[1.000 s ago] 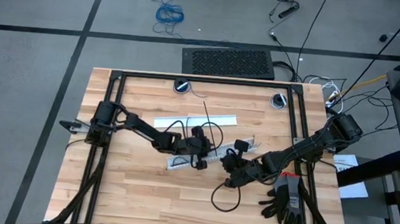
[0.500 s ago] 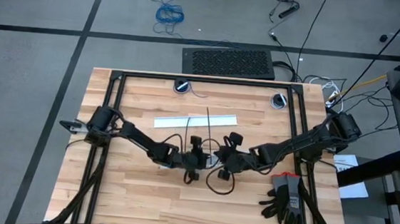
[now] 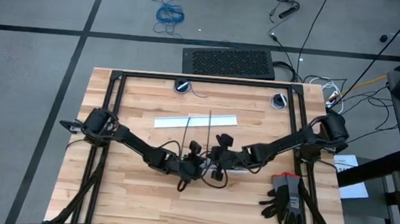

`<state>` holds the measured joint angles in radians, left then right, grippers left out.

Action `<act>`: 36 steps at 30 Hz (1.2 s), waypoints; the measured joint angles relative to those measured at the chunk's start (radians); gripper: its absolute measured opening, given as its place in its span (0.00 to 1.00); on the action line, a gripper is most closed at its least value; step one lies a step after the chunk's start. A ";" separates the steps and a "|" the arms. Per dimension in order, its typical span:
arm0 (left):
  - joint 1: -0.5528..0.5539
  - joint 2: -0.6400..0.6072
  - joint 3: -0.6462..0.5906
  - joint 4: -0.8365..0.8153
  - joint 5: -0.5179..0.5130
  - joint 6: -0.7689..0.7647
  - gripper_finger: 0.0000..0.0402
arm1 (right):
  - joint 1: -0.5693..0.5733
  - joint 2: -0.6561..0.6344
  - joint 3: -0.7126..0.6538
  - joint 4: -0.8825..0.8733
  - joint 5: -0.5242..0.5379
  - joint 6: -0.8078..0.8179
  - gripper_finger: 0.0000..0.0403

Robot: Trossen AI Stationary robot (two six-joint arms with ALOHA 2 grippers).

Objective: Ziptie cables
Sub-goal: Put the colored zip tied cable wires into the white cable duct

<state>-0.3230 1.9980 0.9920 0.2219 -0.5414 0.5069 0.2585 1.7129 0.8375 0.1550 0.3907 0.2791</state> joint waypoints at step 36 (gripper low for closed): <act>-0.011 0.003 0.029 -0.118 -0.010 -0.031 0.01 | 0.048 -0.113 0.000 -0.073 0.014 -0.067 0.03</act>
<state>-0.3340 2.0010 1.0206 0.1043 -0.5518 0.4759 0.3066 1.6004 0.8371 0.0818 0.4046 0.2120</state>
